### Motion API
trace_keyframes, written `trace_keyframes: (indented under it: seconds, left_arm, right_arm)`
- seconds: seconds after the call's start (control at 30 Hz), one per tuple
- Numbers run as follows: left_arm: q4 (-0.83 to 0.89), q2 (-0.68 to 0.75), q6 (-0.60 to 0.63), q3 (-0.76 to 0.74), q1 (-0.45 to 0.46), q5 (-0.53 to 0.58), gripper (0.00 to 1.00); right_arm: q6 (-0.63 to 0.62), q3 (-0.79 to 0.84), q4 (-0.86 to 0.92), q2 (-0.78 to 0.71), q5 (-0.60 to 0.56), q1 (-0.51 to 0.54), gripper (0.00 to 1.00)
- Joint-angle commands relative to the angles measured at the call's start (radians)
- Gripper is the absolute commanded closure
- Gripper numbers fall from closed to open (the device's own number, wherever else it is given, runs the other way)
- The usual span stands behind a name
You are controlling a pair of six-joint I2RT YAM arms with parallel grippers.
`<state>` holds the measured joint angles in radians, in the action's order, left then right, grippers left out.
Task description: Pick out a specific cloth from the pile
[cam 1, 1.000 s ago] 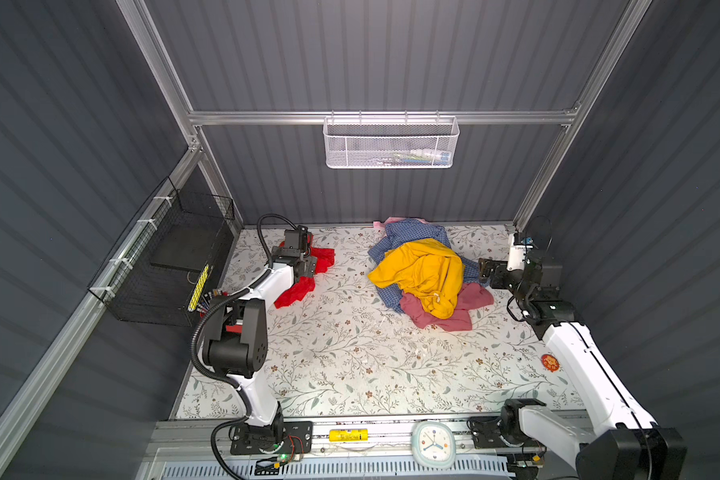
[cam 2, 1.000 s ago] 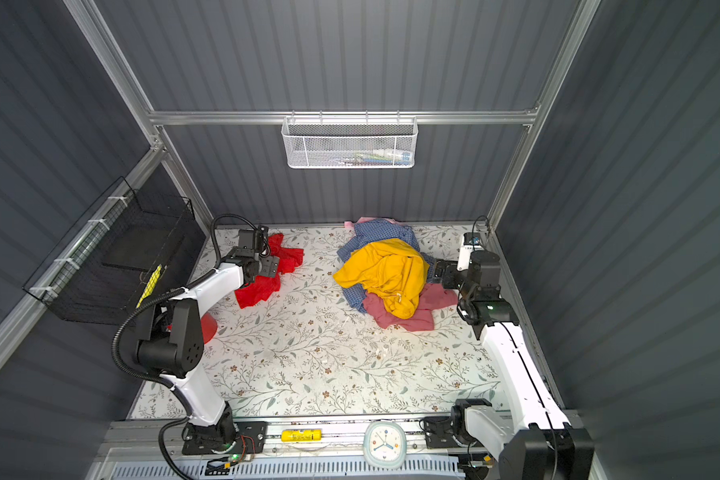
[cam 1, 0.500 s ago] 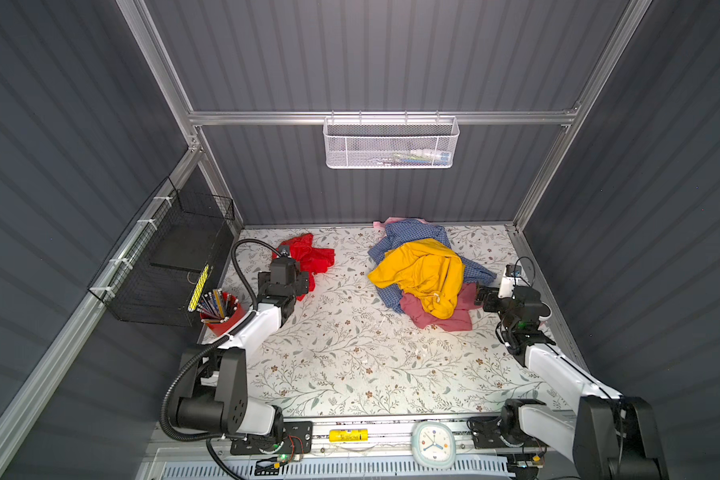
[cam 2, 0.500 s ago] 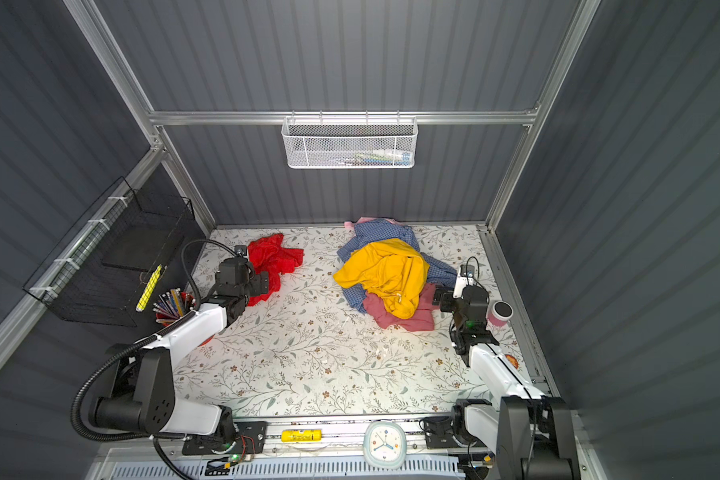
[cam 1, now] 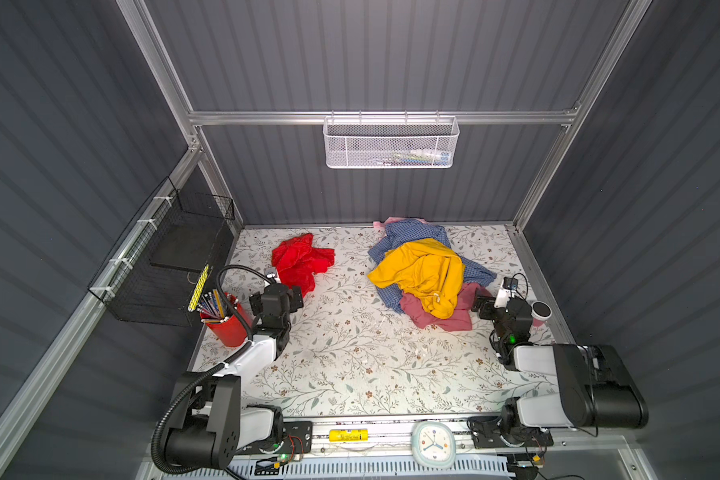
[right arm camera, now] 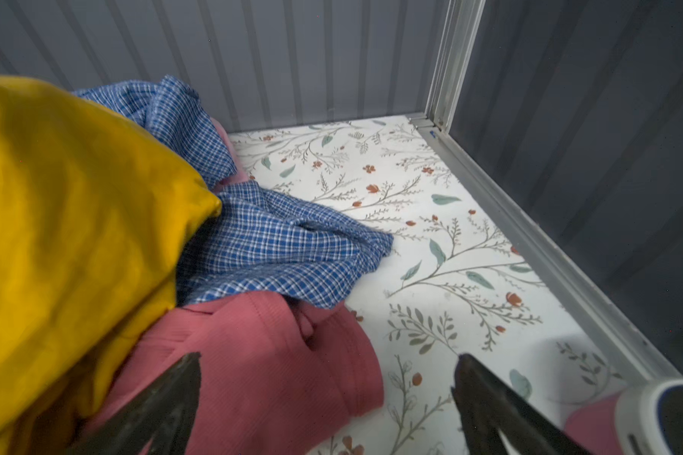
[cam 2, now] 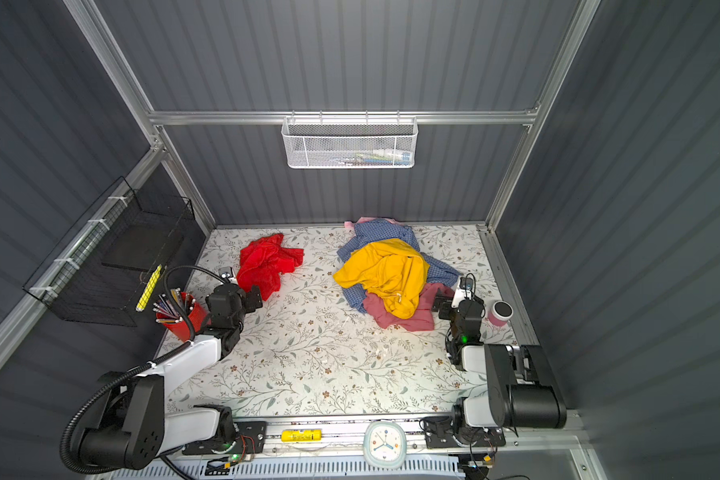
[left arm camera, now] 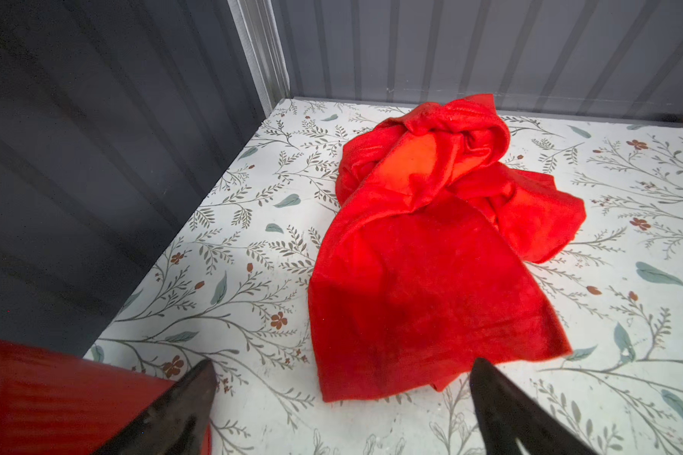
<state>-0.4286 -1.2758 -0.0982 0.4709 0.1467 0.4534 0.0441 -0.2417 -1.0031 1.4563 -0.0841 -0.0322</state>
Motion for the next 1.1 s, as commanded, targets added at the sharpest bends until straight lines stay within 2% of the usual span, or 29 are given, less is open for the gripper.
trace_keyframes:
  seconds: [0.0, 0.07, 0.13, 0.23, 0.3, 0.47, 0.6, 0.67, 0.73, 0.8, 0.87, 1.07]
  left_arm:
    - [-0.162, -0.024, 0.011, -0.049, -0.007, 0.038, 0.0]
    - [-0.199, -0.039, 0.013, -0.069, -0.007, 0.034, 0.0]
    - [-0.245, -0.058, 0.021, -0.087, -0.007, 0.029, 0.0]
    - [-0.338, -0.116, 0.053, -0.114, -0.007, 0.039, 0.0]
    - [-0.406, -0.165, 0.073, -0.121, -0.009, 0.034, 0.0]
    - [-0.622, -0.328, 0.13, -0.123, -0.01, -0.103, 0.0]
    - [-0.795, -0.456, 0.162, -0.139, -0.012, -0.146, 0.0]
    - [-0.65, -0.416, 0.149, -0.107, -0.012, -0.161, 0.0]
    - [-0.657, -0.448, 0.158, -0.078, -0.012, -0.135, 0.0]
    - [-0.484, -0.435, 0.119, -0.007, -0.02, -0.106, 0.0]
    - [-0.539, -0.448, 0.113, -0.018, -0.034, -0.116, 0.0]
    - [-0.515, -0.44, 0.109, -0.017, -0.033, -0.118, 0.0]
  right_arm:
    - [0.011, -0.035, -0.019, -0.025, -0.004, -0.004, 0.01]
    - [0.018, -0.05, -0.054, 0.012, -0.027, -0.008, 0.01]
    - [0.033, -0.081, 0.041, -0.009, -0.041, -0.011, 0.01]
    - [0.029, -0.065, -0.026, 0.011, -0.036, -0.012, 0.01]
    - [0.033, -0.076, 0.026, -0.006, -0.037, -0.013, 0.01]
    - [0.033, -0.072, 0.009, 0.0, -0.037, -0.014, 0.01]
    - [0.032, -0.07, 0.004, 0.001, -0.036, -0.013, 0.01]
    - [0.033, -0.069, -0.002, 0.002, -0.036, -0.013, 0.01]
    - [0.033, -0.07, 0.0, 0.004, -0.035, -0.013, 0.01]
    - [0.033, -0.07, 0.0, 0.003, -0.037, -0.013, 0.01]
    - [0.033, -0.07, 0.0, 0.003, -0.035, -0.014, 0.01]
    - [0.033, -0.069, 0.0, 0.003, -0.034, -0.014, 0.01]
